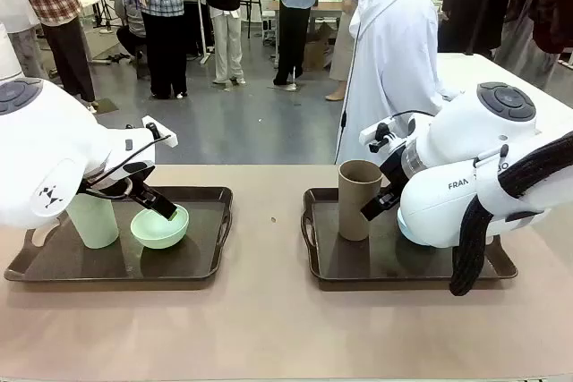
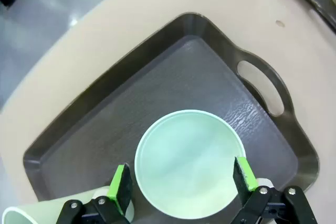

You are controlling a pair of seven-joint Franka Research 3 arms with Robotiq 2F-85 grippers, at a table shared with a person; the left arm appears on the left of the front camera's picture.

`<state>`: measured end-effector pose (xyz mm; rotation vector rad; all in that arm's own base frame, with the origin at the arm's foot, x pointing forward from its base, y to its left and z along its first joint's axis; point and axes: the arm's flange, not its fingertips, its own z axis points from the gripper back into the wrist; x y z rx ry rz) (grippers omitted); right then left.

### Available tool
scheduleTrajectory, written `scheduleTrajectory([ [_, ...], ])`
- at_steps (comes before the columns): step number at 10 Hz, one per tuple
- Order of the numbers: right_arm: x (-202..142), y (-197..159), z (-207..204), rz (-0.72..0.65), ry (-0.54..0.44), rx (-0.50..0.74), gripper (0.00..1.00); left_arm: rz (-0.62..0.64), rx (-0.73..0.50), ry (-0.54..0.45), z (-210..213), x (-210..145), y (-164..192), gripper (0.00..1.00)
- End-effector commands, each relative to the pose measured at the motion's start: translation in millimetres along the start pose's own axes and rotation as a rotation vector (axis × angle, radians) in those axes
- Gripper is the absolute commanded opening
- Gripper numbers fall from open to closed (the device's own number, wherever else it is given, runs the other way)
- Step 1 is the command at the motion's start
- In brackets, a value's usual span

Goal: Set up a tray with a mat and arrange the tableware.
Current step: Pick up the Picnic Bowl and Reusable plastic cup from the Handle tray in front of the human's position and hold them in the air.

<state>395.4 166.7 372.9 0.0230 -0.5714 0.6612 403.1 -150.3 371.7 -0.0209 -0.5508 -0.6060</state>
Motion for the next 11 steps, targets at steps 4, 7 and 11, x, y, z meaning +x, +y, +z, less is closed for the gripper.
scheduleTrajectory([
  [4, 0.0, 0.0, 0.0, 0.0, 0.0, 0.0, 1.0, 0.0, 0.0, 0.0, 0.0, 0.0, -0.1, 1.0],
  [7, 0.0, 0.0, 0.0, 0.0, 0.0, 0.0, 1.0, 0.0, 0.0, 0.0, 0.0, 0.0, -0.1, 1.0],
  [11, 0.0, 0.0, 0.0, 0.0, 0.0, 0.0, 1.0, 0.0, 0.0, 0.0, 0.0, 0.0, -0.1, 1.0],
])
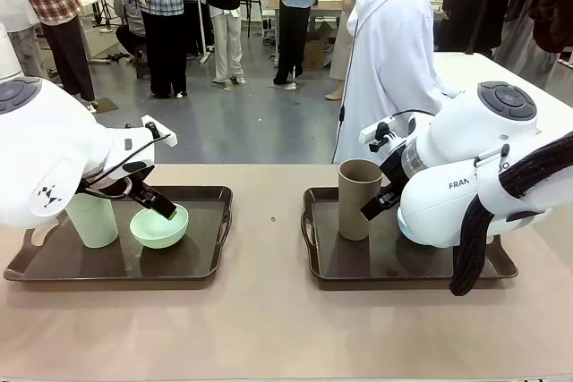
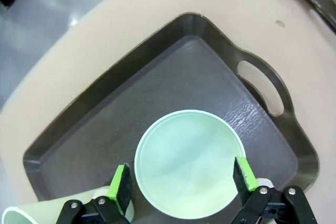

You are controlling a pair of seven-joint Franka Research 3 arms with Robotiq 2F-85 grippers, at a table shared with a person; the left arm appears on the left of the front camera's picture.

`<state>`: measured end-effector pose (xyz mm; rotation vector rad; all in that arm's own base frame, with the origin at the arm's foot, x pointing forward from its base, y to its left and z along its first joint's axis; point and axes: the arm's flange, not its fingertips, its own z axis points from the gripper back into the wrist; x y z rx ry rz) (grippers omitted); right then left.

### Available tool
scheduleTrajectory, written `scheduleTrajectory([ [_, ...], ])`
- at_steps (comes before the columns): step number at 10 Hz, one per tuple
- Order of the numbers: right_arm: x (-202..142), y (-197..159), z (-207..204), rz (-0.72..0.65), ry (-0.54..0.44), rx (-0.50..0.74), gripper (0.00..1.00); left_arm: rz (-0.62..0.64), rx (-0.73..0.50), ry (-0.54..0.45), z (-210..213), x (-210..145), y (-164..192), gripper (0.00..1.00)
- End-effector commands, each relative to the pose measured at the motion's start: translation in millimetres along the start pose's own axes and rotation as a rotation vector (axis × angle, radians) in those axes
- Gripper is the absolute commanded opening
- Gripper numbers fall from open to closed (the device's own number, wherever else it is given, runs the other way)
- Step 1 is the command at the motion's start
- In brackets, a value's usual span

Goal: Set up a tray with a mat and arrange the tableware.
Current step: Pick up the Picnic Bowl and Reusable plastic cup from the Handle tray in front of the human's position and hold them in the air.

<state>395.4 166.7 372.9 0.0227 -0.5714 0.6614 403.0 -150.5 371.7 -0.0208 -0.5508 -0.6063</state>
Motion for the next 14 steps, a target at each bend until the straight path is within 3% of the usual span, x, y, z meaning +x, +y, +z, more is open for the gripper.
scheduleTrajectory([
  [1, 0.0, 0.0, 0.0, 0.0, 0.0, 0.0, 1.0, 0.0, 0.0, 0.0, 0.0, -0.1, 0.1, 1.0],
  [3, 0.0, 0.0, 0.0, 0.0, 0.0, 0.0, 1.0, 0.0, 0.0, 0.0, 0.0, 0.0, 0.0, 1.0],
  [6, -28.8, 12.3, 56.7, -0.079, 0.098, 0.007, 1.0, -0.052, -0.024, 0.03, 59.4, -38.7, -8.0, 1.0],
  [8, -58.8, 37.2, 105.2, -0.153, 0.218, -0.01, 1.0, -0.092, -0.002, 0.161, 110.9, -67.9, -23.6, 1.0],
  [9, -74.1, 50.3, 120.3, -0.14, 0.224, -0.02, 1.0, -0.106, -0.035, 0.235, 128.0, -81.6, -29.3, 1.0],
  [12, -140.3, 89.6, 130.1, -0.24, 0.355, 0.004, 1.0, -0.025, -0.136, 0.295, 152.0, -131.1, -40.8, 1.0],
  [13, -140.7, 90.2, 123.6, -0.295, 0.385, -0.068, 1.0, -0.087, -0.078, 0.283, 142.2, -25.6, -18.9, 1.0],
  [14, -23.1, 55.6, 146.4, -0.185, 0.334, -0.021, 1.0, -0.087, -0.078, 0.283, 142.2, -25.6, -18.9, 1.0],
])
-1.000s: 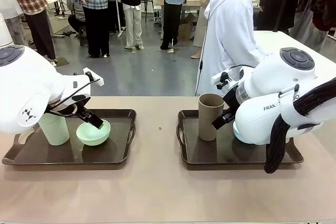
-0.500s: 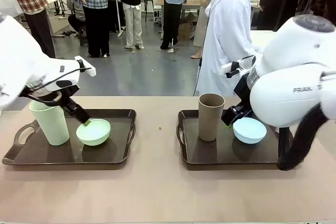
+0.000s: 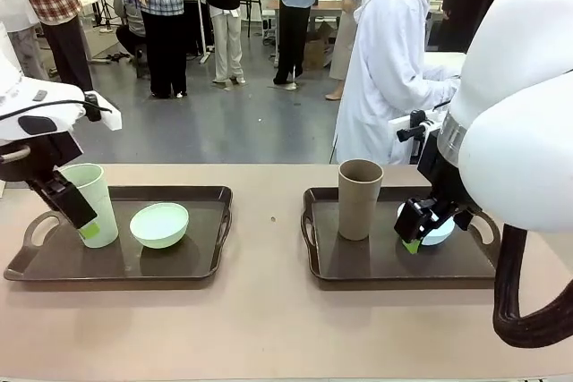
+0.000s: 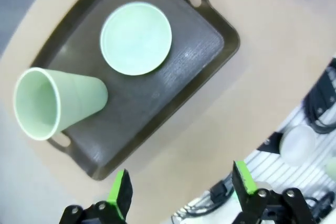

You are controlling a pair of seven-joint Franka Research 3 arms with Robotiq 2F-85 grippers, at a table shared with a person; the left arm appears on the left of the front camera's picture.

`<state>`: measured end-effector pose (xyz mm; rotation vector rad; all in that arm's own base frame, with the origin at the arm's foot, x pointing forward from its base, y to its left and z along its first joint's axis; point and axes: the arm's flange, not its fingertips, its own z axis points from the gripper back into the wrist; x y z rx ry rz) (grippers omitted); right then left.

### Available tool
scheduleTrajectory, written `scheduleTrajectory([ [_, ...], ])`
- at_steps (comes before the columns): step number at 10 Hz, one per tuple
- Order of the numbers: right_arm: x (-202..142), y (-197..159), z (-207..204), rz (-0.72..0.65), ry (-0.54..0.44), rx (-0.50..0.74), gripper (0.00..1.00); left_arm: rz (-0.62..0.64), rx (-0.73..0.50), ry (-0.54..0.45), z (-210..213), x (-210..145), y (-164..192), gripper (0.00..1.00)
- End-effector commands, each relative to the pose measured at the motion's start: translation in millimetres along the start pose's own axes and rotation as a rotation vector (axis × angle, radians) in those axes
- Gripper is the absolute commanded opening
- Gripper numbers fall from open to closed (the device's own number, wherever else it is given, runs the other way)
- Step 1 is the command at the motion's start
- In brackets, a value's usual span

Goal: Set up a tray with a mat and arrange the tableware.
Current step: Pick up the Picnic Bowl and Reusable plastic cup from the Handle tray in front of the human's position and hold them in the air.

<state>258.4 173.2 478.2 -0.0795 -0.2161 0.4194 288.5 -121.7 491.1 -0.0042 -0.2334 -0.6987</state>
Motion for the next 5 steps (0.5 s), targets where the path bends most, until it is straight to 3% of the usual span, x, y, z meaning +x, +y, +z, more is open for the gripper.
scheduleTrajectory([
  [1, 13.1, -10.7, -5.8, 0.043, -0.041, 0.023, 1.0, -0.006, 0.025, -0.013, -17.0, 13.9, 6.0, 1.0],
  [3, 2.7, -2.2, -0.3, 0.01, -0.012, 0.004, 1.0, -0.002, 0.004, -0.007, -6.4, 5.9, 1.4, 1.0],
  [5, 0.5, -49.3, 1.0, -0.102, -0.011, 0.14, 1.0, 0.03, -0.17, -0.026, 0.3, 3.9, 34.0, 1.0],
])
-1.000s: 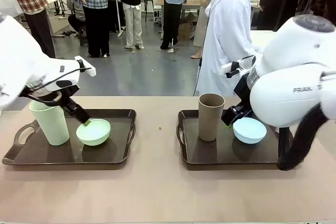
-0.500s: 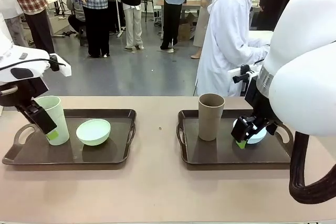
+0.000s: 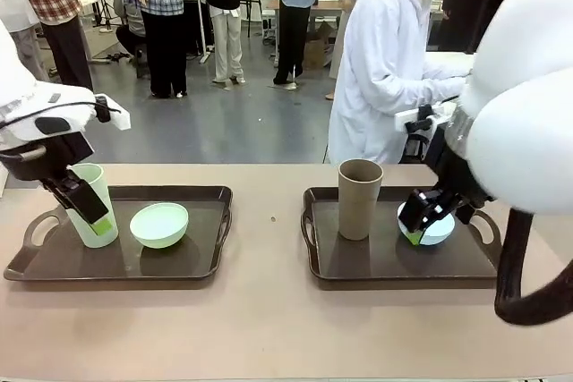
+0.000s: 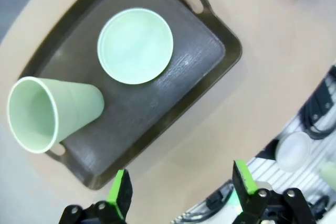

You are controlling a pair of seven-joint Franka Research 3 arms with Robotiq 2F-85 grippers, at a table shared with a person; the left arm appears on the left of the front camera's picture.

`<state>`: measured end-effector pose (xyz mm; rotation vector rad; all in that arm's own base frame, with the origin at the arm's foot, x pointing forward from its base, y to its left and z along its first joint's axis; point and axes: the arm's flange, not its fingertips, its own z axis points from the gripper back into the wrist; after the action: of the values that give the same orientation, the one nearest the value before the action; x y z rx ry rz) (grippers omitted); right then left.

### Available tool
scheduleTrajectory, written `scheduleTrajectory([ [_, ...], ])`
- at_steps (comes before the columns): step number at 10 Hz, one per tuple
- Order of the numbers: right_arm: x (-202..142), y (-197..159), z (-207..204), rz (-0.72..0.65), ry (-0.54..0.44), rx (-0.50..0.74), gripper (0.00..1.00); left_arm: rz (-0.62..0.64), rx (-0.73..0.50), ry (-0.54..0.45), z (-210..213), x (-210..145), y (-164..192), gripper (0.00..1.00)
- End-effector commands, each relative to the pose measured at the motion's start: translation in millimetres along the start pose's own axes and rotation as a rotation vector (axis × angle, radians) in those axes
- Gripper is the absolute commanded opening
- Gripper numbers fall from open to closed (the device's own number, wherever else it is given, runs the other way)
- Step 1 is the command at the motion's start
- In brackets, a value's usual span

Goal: Set up a tray with a mat and arrange the tableware.
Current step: Pick up the Picnic Bowl and Reusable plastic cup from the Handle tray in front of the human's position and hold them in the air.

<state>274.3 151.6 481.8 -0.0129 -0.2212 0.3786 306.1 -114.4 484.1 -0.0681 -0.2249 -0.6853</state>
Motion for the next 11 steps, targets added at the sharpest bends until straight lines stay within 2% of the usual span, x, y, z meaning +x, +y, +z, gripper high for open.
scheduleTrajectory([
  [1, -18.3, -52.2, 16.9, -0.129, -0.036, 0.173, 1.0, 0.042, -0.216, -0.05, 25.2, -12.1, 30.8, 1.0],
  [3, -52.7, -105.8, 34.1, -0.24, -0.118, 0.343, 1.0, 0.098, -0.403, -0.152, 48.0, -32.2, 58.2, 1.0],
  [6, -104.8, -175.5, 43.6, -0.408, -0.258, 0.581, 1.0, 0.213, -0.595, -0.313, 64.8, -68.1, 112.9, 1.0],
  [8, -125.6, -206.8, 39.2, -0.457, -0.281, 0.684, 1.0, 0.313, -0.671, -0.381, 59.9, -92.6, 143.2, 1.0],
  [11, -137.2, -229.5, 22.3, -0.459, -0.234, 0.81, 1.0, 0.483, -0.73, -0.386, 34.9, -127.4, 170.7, 1.0],
])
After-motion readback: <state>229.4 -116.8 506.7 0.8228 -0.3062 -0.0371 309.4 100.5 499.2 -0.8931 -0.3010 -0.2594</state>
